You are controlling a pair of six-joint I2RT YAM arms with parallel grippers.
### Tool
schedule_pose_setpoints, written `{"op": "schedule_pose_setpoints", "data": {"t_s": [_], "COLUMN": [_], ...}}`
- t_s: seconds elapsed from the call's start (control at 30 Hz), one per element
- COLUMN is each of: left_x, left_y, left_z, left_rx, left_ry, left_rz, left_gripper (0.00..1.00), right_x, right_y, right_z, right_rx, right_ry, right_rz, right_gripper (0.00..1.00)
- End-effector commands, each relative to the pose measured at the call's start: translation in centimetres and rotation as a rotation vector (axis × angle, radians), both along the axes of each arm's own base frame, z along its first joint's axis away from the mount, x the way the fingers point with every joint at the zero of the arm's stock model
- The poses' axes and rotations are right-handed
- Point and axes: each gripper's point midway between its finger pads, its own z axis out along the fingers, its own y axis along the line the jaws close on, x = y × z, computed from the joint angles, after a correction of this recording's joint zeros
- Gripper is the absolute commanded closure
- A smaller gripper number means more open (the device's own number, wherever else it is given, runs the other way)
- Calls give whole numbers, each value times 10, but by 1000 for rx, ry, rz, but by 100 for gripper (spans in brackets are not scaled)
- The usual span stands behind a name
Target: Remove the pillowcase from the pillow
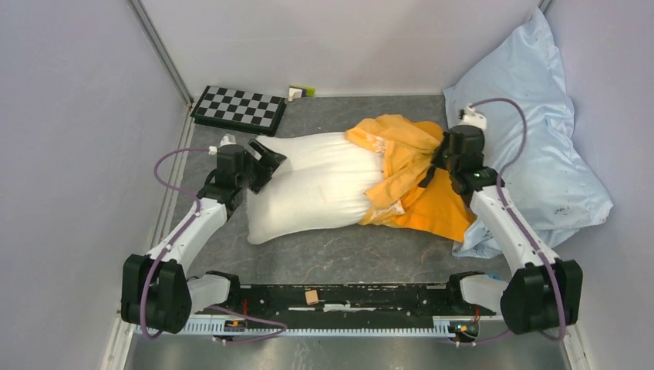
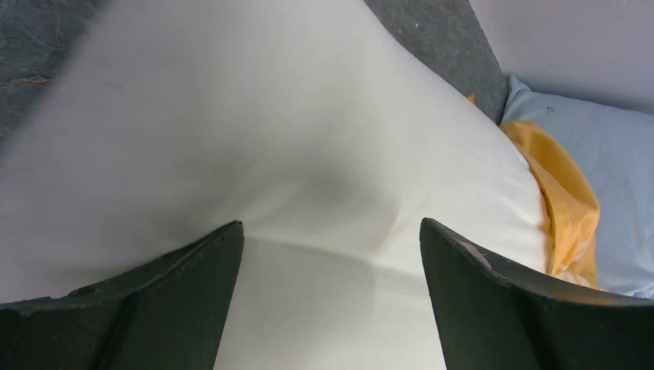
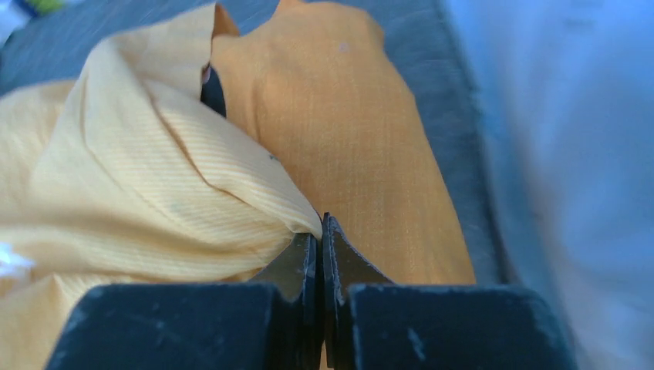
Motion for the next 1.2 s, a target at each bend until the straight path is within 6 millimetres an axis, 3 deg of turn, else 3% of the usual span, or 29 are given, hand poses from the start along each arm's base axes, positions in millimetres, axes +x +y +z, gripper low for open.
{"op": "schedule_pose_setpoints", "data": {"t_s": [0.0, 0.07, 0.2, 0.33, 0.53, 0.63, 0.77, 1.0, 1.03, 1.07, 1.1, 1.17], "left_x": [-38, -37, -36, -37, -57, -62, -59, -42, -39, -33, -27, -19], "left_y": [48, 52, 50, 16, -27, -40, -47, -87, -88, -82, -72, -43], "left_z": [-68, -59, -39, 0, 46, 41, 10, -17, -20, -22, -22, -11], "left_rx": [181, 195, 208, 171, 23, -70, 71, 178, 184, 209, 231, 207], "left_ry": [252, 231, 188, 63, -166, -151, 2, 108, 112, 112, 96, 20], "left_rz": [125, 136, 103, -142, -378, -408, -423, -497, -499, -464, -402, -256], "left_gripper": [7, 7, 7, 0, 0, 0, 0, 0, 2, 14, 32, 78], "right_x": [-26, -29, -19, -14, -18, -19, -20, -21, -22, -22, -22, -23], "right_y": [-123, -122, -88, -57, -44, -42, -36, -34, -36, -36, -38, -42], "right_z": [31, 37, 42, 42, 52, 61, 68, 66, 65, 63, 60, 55], "right_rx": [-71, -62, -21, 39, 41, 42, 58, 61, 58, 55, 51, 44], "right_ry": [-128, -152, -182, -200, -221, -244, -257, -250, -246, -243, -235, -216], "right_rz": [-480, -469, -248, -72, 16, 28, 62, 66, 61, 57, 47, 24], "right_gripper": [100, 100, 100, 100, 100, 99, 99, 98, 98, 98, 98, 100]}}
